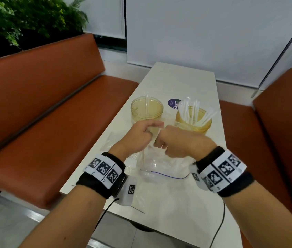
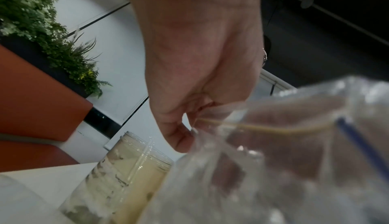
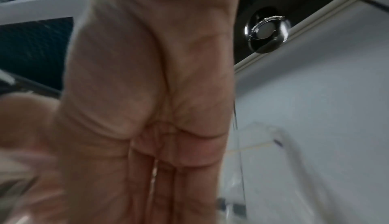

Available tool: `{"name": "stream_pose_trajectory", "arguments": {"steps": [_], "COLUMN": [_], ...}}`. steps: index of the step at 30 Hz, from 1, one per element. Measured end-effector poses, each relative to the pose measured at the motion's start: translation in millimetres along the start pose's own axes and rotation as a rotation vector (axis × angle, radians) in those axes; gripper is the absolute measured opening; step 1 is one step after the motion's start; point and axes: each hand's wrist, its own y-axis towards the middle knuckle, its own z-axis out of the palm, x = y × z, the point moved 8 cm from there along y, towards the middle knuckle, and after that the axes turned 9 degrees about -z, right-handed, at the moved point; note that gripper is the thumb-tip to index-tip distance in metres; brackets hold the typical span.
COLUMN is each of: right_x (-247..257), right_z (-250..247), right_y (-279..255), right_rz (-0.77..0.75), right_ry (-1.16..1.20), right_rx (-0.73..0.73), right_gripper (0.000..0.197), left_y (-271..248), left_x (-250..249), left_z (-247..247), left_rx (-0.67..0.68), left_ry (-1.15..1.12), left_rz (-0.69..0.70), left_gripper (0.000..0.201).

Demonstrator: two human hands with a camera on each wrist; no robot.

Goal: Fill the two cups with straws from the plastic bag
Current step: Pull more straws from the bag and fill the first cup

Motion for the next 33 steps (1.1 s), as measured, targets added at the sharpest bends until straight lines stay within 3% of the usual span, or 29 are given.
{"name": "stream_pose_trajectory", "arguments": {"steps": [2, 4, 10, 13, 14, 16, 20, 22, 25, 27, 30, 32, 33], "right_x": [4.6, 1.9, -14.8, -22.6, -22.7, -21.7, -21.6, -18.5, -14.6, -9.3, 7.4, 14.1, 16.1], "right_z": [23.6, 39.9, 55.3, 56.6, 54.7, 45.0, 13.8, 1.1, -21.1, -38.8, -65.9, -75.8, -77.3], "right_y": [7.4, 13.9, 26.3, 25.7, 24.5, 21.5, 8.3, 1.7, -9.4, -16.4, -21.2, -20.3, -19.9], "right_rz": [0.006, -0.019, -0.059, -0.037, -0.057, -0.144, -0.216, -0.219, -0.226, -0.242, -0.309, -0.308, -0.293], "right_ry": [-0.019, 0.055, 0.169, 0.269, 0.344, 0.520, 0.657, 0.664, 0.751, 0.807, 0.879, 0.911, 0.930], "right_rx": [0.117, 0.174, 0.097, 0.021, -0.033, -0.205, -0.582, -0.717, -0.903, -0.978, -1.020, -1.020, -1.016], "right_gripper": [0.078, 0.085, 0.058, 0.062, 0.058, 0.026, 0.011, 0.010, 0.017, 0.024, 0.033, 0.036, 0.035], "left_y": [0.0, -0.5, -4.4, -7.4, -8.0, -7.3, -5.5, -9.6, -17.3, -18.0, -12.1, -6.9, -5.7], "left_x": [-0.6, 1.6, 13.3, 17.0, 18.6, 22.4, 25.3, 22.4, 20.9, 23.2, 19.7, 18.2, 17.5], "left_z": [-0.4, -3.7, -18.9, -19.2, -18.2, -16.4, -8.3, -2.1, 9.8, 18.1, 27.7, 26.6, 25.1], "left_rx": [-0.007, -0.038, -0.183, -0.168, -0.156, -0.125, -0.071, -0.008, 0.069, 0.061, -0.001, -0.133, -0.196], "left_ry": [-0.023, -0.018, -0.011, -0.030, -0.048, -0.112, -0.262, -0.268, -0.139, 0.004, 0.001, -0.038, -0.078], "left_rz": [0.024, 0.043, 0.010, -0.011, -0.027, -0.071, -0.162, -0.167, -0.116, -0.092, -0.019, -0.004, -0.004], "left_gripper": [0.057, 0.056, 0.044, 0.044, 0.044, 0.041, 0.033, 0.050, 0.052, 0.068, 0.094, 0.085, 0.068]}}
